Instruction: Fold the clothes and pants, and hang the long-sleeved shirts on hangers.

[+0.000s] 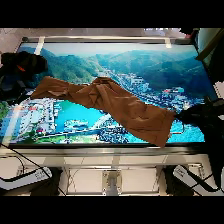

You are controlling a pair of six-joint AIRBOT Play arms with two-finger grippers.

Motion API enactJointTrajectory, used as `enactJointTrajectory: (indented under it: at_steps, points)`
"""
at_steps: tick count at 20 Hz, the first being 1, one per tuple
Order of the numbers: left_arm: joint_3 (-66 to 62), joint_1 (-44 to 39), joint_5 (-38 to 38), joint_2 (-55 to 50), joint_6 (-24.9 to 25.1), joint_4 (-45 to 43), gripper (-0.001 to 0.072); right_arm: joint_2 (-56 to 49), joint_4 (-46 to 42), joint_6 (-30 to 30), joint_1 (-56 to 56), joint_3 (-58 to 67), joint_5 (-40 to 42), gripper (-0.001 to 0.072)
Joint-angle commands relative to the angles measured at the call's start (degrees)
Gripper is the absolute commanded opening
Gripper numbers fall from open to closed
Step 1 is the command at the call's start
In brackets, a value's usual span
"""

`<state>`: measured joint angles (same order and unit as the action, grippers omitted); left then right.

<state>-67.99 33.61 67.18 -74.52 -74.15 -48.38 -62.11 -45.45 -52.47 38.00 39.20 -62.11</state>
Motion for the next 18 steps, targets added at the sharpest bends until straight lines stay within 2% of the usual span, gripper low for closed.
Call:
enactJointTrajectory:
  at_steps: [1,4,8,10,13,15,18]
  points:
    - [0.02,0.04,-0.11,-0.20,-0.02,0.09,0.0472,1.36,-0.63,0.55,0.22,8.70,-1.79,0.0019]
    - [2.19,-1.49,-0.22,-0.20,0.07,6.03,0.0471,1.46,-1.27,-1.09,0.22,16.04,-1.75,0.0020]
    - [9.64,-11.02,-4.74,-0.28,1.38,8.17,0.0473,1.14,-4.76,-2.05,0.22,17.03,-1.64,0.0019]
    - [12.59,-18.14,-10.19,-0.28,2.49,8.17,0.0473,1.05,-8.28,-4.00,0.22,17.00,-1.44,0.0020]
    - [13.42,-27.41,-24.13,-1.14,2.49,8.92,0.0473,1.05,-8.96,-3.98,0.22,17.00,-1.95,0.0019]
    - [13.42,-31.63,-30.67,-2.62,1.97,11.37,0.0471,1.05,-9.09,-3.82,0.22,17.00,-1.77,0.0020]
    - [13.44,-32.24,-30.18,-6.12,0.61,8.94,0.0470,1.05,-10.03,-3.82,0.22,17.00,-2.64,0.0020]
